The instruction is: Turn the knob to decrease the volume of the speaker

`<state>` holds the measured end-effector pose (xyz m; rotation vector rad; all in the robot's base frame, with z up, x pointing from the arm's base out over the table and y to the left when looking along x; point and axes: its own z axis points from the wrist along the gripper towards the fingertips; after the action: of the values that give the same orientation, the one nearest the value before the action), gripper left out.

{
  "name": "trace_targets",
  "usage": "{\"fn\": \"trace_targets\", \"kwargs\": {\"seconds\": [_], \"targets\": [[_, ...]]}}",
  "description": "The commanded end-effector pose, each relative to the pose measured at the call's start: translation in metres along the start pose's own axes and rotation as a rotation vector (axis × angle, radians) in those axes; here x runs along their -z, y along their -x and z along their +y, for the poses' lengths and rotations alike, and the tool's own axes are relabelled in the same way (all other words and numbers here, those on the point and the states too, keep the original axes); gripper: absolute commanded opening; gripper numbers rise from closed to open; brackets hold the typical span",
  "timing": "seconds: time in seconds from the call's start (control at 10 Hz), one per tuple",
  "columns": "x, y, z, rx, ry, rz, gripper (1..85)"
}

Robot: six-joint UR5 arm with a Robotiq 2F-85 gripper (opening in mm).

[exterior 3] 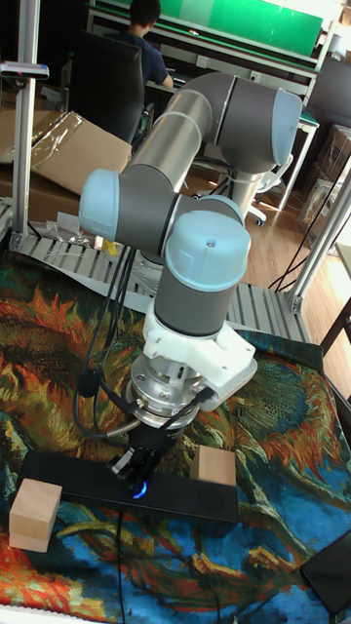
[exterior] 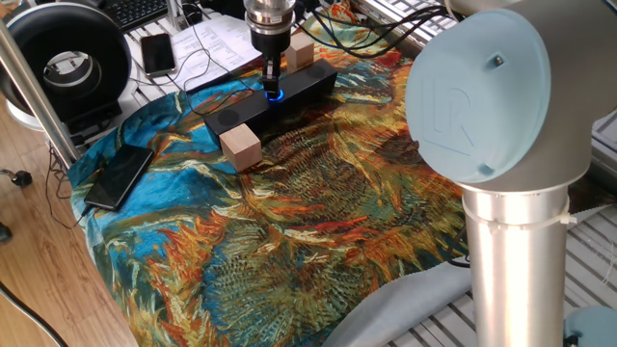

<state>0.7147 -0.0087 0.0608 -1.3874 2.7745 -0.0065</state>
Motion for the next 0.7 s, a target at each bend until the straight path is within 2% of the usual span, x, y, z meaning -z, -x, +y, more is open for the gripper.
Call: {"fn": "trace_targets", "kwargs": {"seconds": [0.0,0.2,0.6], "targets": [[0.001,0.005,-0.005,0.119,-0.016,-0.020,18.7],[0.001,0.002,-0.007,0.201,-0.024,-0.009,18.3],[0.001,0.000,0.003,0.384,0.017,-0.007,18.0]]}}
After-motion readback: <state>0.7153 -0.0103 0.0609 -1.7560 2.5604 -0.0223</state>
